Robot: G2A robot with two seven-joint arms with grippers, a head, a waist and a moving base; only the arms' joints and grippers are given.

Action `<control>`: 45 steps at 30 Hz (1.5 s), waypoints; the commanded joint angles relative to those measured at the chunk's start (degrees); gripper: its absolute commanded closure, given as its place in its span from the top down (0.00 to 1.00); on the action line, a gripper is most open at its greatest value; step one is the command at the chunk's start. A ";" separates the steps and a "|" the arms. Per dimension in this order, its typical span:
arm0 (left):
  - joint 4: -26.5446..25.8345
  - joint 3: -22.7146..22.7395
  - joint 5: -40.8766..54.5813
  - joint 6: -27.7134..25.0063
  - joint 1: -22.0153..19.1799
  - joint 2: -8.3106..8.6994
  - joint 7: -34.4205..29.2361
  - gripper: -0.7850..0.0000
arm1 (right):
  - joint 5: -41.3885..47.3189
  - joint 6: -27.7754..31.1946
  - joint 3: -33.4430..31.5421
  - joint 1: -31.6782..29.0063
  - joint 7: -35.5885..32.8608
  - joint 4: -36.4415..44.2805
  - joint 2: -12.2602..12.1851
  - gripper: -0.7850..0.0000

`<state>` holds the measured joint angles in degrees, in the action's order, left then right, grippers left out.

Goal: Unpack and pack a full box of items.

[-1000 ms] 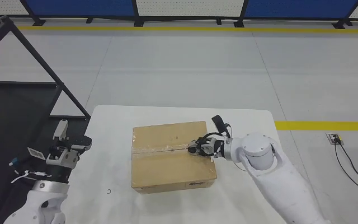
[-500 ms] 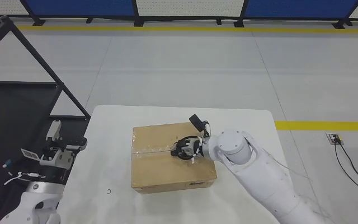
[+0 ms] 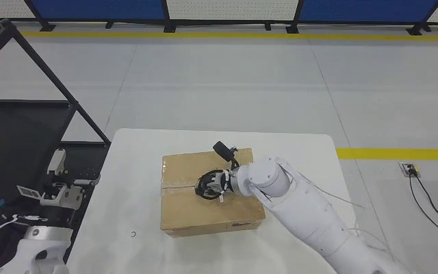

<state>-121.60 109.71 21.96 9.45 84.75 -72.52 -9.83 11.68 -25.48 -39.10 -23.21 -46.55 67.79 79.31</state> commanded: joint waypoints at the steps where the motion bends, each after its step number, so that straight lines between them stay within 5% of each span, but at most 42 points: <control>1: 0.02 0.22 0.16 -0.14 0.17 0.02 -0.07 1.00 | 0.34 0.87 0.45 0.23 0.01 -0.54 0.43 0.00; 29: 1.19 4.00 6.19 -1.17 2.02 0.38 -2.86 1.00 | 1.67 6.27 6.47 5.32 3.65 -7.19 8.39 0.00; 36: 1.66 3.64 5.98 -0.30 1.06 0.73 -5.17 1.00 | 0.62 11.13 -5.79 -1.44 10.96 2.52 4.54 0.00; 45: 2.73 2.46 4.10 1.79 -1.64 1.45 -8.90 1.00 | -3.35 11.31 -30.51 -25.52 15.14 29.51 -2.37 0.00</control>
<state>-118.96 112.30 26.32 11.03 83.30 -71.13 -18.45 8.22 -14.57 -66.27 -45.29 -31.75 94.28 77.40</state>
